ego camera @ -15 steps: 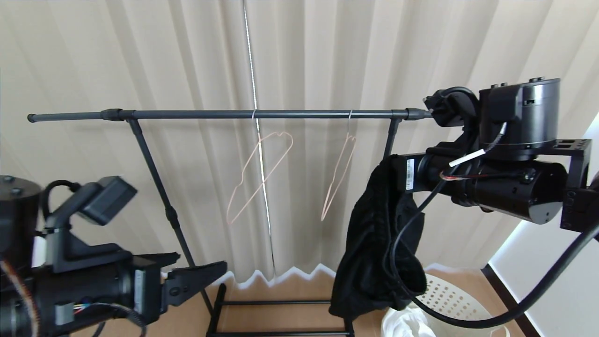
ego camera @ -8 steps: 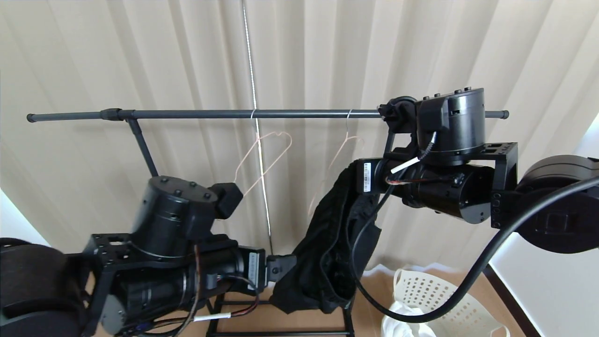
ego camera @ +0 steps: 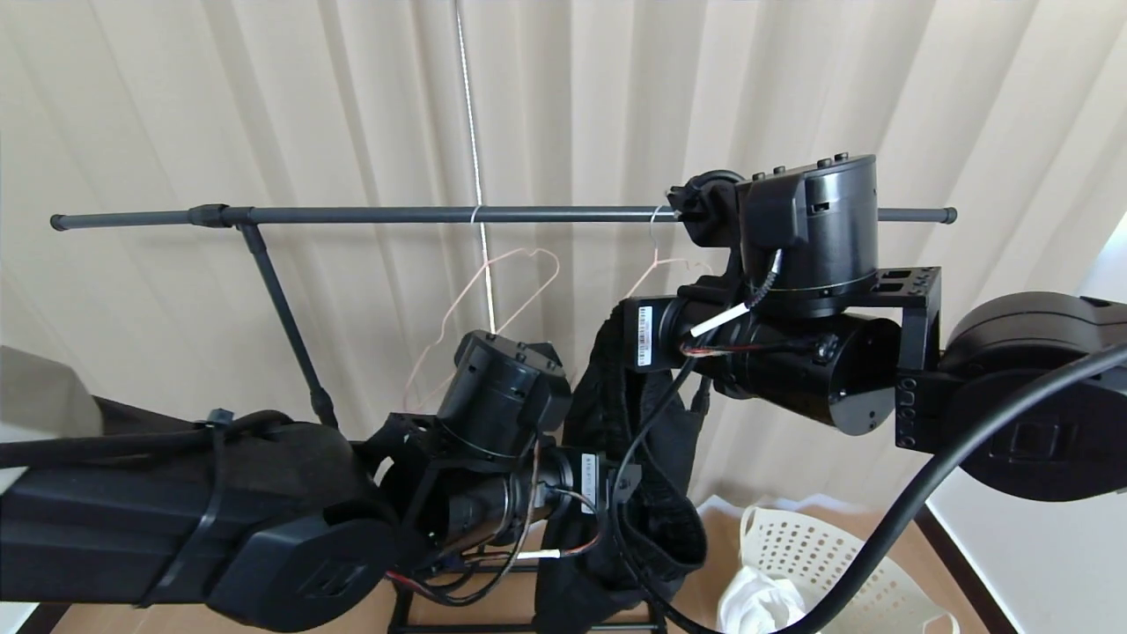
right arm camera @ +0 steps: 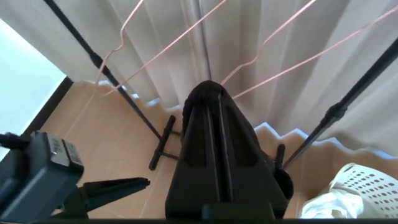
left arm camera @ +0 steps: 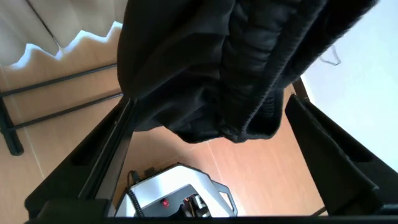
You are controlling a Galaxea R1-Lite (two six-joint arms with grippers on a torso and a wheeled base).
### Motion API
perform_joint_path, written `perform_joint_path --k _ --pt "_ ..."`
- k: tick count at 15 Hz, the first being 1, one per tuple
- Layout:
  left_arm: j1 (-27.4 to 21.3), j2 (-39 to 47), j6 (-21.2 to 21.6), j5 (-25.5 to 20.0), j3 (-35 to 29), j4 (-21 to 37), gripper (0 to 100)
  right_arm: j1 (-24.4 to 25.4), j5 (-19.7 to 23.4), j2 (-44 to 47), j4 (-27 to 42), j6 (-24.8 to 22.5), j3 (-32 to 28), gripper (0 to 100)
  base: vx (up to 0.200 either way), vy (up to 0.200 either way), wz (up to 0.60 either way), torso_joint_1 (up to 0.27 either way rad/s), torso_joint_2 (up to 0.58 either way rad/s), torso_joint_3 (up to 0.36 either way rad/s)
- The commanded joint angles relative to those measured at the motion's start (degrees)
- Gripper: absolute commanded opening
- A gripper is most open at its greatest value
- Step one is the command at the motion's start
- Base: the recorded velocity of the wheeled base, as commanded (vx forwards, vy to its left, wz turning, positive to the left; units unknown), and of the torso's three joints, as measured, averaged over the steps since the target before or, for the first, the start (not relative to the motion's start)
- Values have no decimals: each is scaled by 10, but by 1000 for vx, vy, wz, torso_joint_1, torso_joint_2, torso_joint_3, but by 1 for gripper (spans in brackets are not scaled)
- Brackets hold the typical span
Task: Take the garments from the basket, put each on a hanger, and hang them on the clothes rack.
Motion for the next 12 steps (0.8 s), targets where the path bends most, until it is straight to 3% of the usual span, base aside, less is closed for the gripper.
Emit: perform_joint_path --k 1,6,9,12 --pt "-5 31 0 4 -14 0 100 4 -14 -3 0 1 1 0 0 0 0 0 0 0" --pt "-4 62 -12 76 -14 3 100 4 -31 -37 2 4 14 0 0 0 0 0 0 0" --pt "1 62 -8 114 14 8 100 2 -63 -53 2 3 19 0 0 0 0 0 0 0" --pt "3 59 -4 118 48 7 100 -13 -64 -79 2 3 33 0 0 0 0 0 0 0"
